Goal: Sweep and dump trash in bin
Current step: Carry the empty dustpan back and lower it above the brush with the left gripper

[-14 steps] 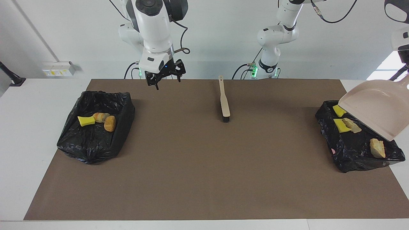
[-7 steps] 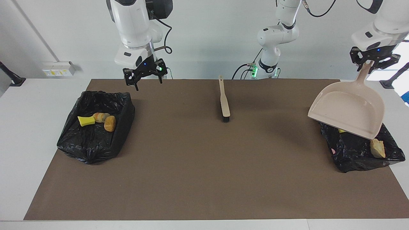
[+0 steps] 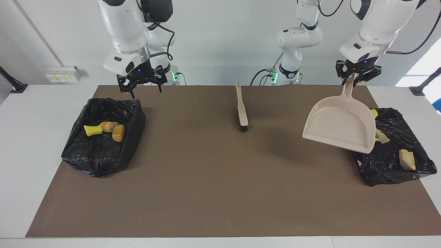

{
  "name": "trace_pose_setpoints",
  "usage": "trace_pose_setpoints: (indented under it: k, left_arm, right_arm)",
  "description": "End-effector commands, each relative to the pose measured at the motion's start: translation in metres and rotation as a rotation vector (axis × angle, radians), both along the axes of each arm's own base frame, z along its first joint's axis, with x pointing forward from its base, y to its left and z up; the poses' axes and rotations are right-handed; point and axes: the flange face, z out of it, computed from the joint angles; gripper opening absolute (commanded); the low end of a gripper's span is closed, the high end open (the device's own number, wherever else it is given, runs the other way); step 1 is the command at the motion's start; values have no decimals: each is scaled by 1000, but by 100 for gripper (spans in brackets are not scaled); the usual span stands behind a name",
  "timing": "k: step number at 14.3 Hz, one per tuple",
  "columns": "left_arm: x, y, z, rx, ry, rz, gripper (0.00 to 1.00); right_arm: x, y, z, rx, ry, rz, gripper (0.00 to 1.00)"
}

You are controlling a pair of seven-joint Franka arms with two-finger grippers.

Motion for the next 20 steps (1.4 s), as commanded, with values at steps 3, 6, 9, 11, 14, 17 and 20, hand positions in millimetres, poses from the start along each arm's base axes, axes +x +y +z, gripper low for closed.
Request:
trace_pose_setpoints:
  k: [3, 6, 9, 11, 14, 17, 20]
  left_arm:
    - [19, -88, -62, -144, -132, 97, 0]
    - [38, -136, -88, -263, -201, 235, 0]
    - [36, -202, -128, -300, -189, 282, 0]
    - [34, -245, -165, -325, -188, 289, 0]
    - [21, -270, -186, -320, -165, 259, 0]
    - [17, -283, -211, -322, -152, 292, 0]
    - [3, -288, -232, -313, -139, 285, 0]
  right_arm:
    - [8, -69, 11, -7, -17, -131, 100]
    - [8, -87, 11, -13, -25, -247, 100]
    - [8, -101, 12, -5, -27, -276, 100]
    - [0, -100, 27, 44, -56, -283, 100]
    - [-15, -99, 41, 45, -71, -301, 100]
    - [-26, -101, 41, 48, -68, -327, 100]
    - [-30, -104, 39, 75, -52, -342, 100]
